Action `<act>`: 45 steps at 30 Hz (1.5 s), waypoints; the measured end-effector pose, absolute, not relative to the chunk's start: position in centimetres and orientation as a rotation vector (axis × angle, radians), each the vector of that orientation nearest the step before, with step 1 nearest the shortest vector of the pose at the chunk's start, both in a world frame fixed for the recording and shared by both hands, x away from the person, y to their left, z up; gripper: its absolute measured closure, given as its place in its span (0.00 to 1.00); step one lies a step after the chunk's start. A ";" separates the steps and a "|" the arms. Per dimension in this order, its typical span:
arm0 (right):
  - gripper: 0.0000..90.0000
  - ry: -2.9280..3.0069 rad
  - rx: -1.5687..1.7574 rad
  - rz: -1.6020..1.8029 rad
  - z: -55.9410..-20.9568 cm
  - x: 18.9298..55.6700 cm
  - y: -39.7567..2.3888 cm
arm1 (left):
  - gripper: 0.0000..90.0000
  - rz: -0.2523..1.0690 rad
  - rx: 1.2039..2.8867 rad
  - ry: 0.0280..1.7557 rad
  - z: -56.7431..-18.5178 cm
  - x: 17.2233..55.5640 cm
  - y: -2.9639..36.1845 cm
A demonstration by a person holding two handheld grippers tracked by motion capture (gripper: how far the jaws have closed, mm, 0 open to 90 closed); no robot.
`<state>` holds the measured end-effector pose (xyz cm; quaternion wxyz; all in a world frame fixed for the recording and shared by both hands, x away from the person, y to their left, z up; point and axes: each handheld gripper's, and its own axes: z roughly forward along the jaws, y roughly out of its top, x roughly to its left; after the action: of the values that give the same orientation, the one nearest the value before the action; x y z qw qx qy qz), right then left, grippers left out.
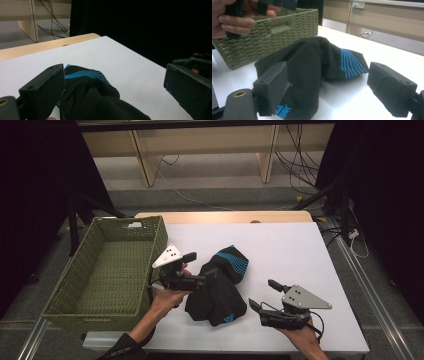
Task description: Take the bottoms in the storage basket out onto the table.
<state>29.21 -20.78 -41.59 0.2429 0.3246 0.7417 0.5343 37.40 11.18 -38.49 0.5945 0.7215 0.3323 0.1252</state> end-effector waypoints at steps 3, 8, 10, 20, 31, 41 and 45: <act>0.20 2.027 0.889 1.460 -41.6 29.2 -20.8 | 0.04 0.313 1.687 0.758 -38.7 36.9 11.1; 0.20 2.027 0.884 1.462 -41.6 29.2 -20.8 | 0.03 0.322 1.686 0.744 -38.9 36.4 11.0; 0.20 2.028 0.884 1.461 -41.6 29.2 -20.8 | 0.02 0.325 1.686 0.738 -39.0 36.3 11.1; 0.19 2.028 0.882 1.459 -41.6 29.2 -20.7 | 0.00 0.322 1.669 0.717 -39.5 35.7 11.5; 0.19 2.027 0.885 1.458 -41.6 29.2 -20.7 | 0.00 0.342 1.659 0.729 -40.1 35.1 12.0; 0.19 2.024 0.886 1.461 -41.6 29.2 -20.8 | 0.00 0.345 1.644 0.716 -40.5 34.3 12.4; 0.19 2.022 0.886 1.465 -41.6 29.2 -20.8 | 0.00 0.358 1.636 0.728 -40.6 34.3 12.7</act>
<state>29.18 -20.78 -41.60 0.2436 0.3243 0.7403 0.5361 34.29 12.74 -40.61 0.6113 0.7089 0.3157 0.1551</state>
